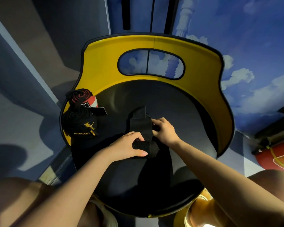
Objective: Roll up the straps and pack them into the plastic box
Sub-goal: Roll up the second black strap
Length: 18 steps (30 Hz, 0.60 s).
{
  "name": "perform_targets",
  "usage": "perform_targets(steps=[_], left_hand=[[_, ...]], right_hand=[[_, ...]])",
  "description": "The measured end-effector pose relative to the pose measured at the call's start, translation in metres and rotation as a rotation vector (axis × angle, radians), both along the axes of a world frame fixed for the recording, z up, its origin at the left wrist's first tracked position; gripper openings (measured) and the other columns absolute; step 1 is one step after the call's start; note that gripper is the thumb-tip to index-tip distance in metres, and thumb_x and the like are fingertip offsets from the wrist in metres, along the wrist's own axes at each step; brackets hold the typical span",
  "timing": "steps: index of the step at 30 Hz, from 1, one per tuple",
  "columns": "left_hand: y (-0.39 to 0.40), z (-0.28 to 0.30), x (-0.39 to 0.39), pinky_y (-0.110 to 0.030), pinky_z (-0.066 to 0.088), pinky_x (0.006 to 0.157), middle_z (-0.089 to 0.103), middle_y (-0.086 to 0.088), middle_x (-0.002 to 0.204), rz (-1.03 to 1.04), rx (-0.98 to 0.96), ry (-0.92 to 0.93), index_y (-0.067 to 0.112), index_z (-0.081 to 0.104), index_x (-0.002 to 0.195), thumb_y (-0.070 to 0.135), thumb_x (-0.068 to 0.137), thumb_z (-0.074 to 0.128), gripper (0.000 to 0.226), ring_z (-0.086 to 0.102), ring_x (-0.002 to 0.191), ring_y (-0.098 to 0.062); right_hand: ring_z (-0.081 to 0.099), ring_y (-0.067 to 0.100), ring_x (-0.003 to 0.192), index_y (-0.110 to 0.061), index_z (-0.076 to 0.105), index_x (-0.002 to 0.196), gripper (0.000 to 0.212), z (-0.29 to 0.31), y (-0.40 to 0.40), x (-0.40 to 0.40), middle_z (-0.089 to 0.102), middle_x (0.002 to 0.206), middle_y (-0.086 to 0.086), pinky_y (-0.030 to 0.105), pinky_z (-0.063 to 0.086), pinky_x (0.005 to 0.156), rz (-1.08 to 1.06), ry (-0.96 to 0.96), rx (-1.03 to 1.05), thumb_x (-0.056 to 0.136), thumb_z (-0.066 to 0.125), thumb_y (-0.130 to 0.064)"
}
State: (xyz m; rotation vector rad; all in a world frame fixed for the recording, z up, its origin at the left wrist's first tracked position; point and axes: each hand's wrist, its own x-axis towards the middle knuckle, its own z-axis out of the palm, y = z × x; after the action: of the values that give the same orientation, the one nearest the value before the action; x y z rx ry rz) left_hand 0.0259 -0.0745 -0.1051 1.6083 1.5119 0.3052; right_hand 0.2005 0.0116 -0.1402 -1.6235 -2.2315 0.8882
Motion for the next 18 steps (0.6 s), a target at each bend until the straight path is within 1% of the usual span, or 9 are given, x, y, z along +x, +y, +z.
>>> perform_targets(steps=[3,4,6,8,9,11,14,16,18], left_hand=[[0.001,-0.002,-0.001,-0.024,0.036,0.089,0.048,0.014,0.119,-0.003,-0.013,-0.009,0.03,0.053,0.105,0.037,0.077,0.072,0.034,0.045,0.113,-0.007],[0.002,-0.003,-0.002,-0.025,0.037,0.09,0.048,0.014,0.119,-0.002,-0.017,-0.012,0.031,0.054,0.104,0.038,0.077,0.072,0.034,0.046,0.113,-0.007],[0.003,-0.004,-0.001,-0.025,0.039,0.089,0.048,0.014,0.118,0.001,-0.022,-0.011,0.031,0.054,0.104,0.037,0.077,0.072,0.033,0.046,0.113,-0.008],[0.003,-0.004,-0.001,-0.024,0.041,0.085,0.048,0.014,0.116,0.0,-0.024,-0.009,0.031,0.055,0.102,0.037,0.077,0.072,0.031,0.047,0.113,-0.008],[0.004,-0.004,0.0,-0.024,0.041,0.083,0.048,0.014,0.115,-0.001,-0.023,-0.008,0.031,0.055,0.101,0.037,0.077,0.072,0.029,0.047,0.113,-0.008],[0.005,-0.004,0.0,-0.023,0.037,0.086,0.049,0.015,0.115,0.0,-0.02,-0.007,0.031,0.055,0.101,0.037,0.079,0.071,0.028,0.047,0.112,-0.007],[0.007,-0.005,-0.001,-0.025,0.034,0.09,0.049,0.013,0.117,0.014,-0.034,-0.007,0.03,0.057,0.105,0.037,0.082,0.068,0.027,0.044,0.112,-0.006],[0.008,-0.008,-0.002,-0.028,0.035,0.095,0.05,0.012,0.117,0.024,-0.033,0.001,0.033,0.057,0.105,0.04,0.082,0.066,0.026,0.043,0.116,-0.008],[0.009,-0.011,-0.003,-0.029,0.035,0.1,0.048,0.012,0.118,0.048,-0.038,-0.001,0.034,0.057,0.109,0.043,0.082,0.066,0.03,0.041,0.12,-0.01]], right_hand=[[0.049,0.021,0.111,-0.03,0.058,0.127,0.04,-0.001,0.005,-0.007,0.052,0.112,0.004,0.038,0.039,0.094,-0.019,-0.019,0.003,0.087,0.061,-0.031],[0.05,0.022,0.111,-0.027,0.061,0.122,0.035,-0.001,0.006,-0.01,0.055,0.112,0.004,0.039,0.039,0.094,-0.048,-0.014,-0.007,0.088,0.06,-0.027],[0.054,0.025,0.108,-0.022,0.067,0.108,0.023,0.001,0.008,-0.014,0.062,0.106,0.003,0.039,0.041,0.091,-0.125,0.013,-0.028,0.087,0.057,-0.017],[0.058,0.026,0.104,-0.018,0.068,0.098,0.024,0.003,0.008,-0.017,0.067,0.099,0.002,0.039,0.042,0.091,-0.196,0.035,-0.061,0.086,0.051,-0.008],[0.058,0.027,0.103,-0.017,0.069,0.097,0.026,0.004,0.008,-0.019,0.068,0.099,0.003,0.038,0.042,0.091,-0.215,0.033,-0.071,0.086,0.049,-0.006],[0.059,0.027,0.102,-0.018,0.069,0.095,0.026,0.007,0.009,-0.02,0.068,0.099,0.004,0.038,0.043,0.091,-0.24,0.03,-0.085,0.085,0.048,-0.005],[0.06,0.024,0.1,-0.017,0.065,0.095,0.022,0.008,0.01,-0.02,0.065,0.092,0.0,0.037,0.045,0.091,-0.255,0.073,-0.104,0.083,0.05,-0.006],[0.059,0.022,0.097,-0.015,0.064,0.1,0.021,0.007,0.01,-0.017,0.065,0.096,0.004,0.031,0.043,0.083,-0.252,0.097,-0.091,0.086,0.05,-0.008],[0.056,0.02,0.09,-0.011,0.062,0.105,0.017,0.01,0.008,-0.011,0.06,0.093,0.003,0.027,0.04,0.074,-0.247,0.158,-0.075,0.089,0.055,-0.014]])
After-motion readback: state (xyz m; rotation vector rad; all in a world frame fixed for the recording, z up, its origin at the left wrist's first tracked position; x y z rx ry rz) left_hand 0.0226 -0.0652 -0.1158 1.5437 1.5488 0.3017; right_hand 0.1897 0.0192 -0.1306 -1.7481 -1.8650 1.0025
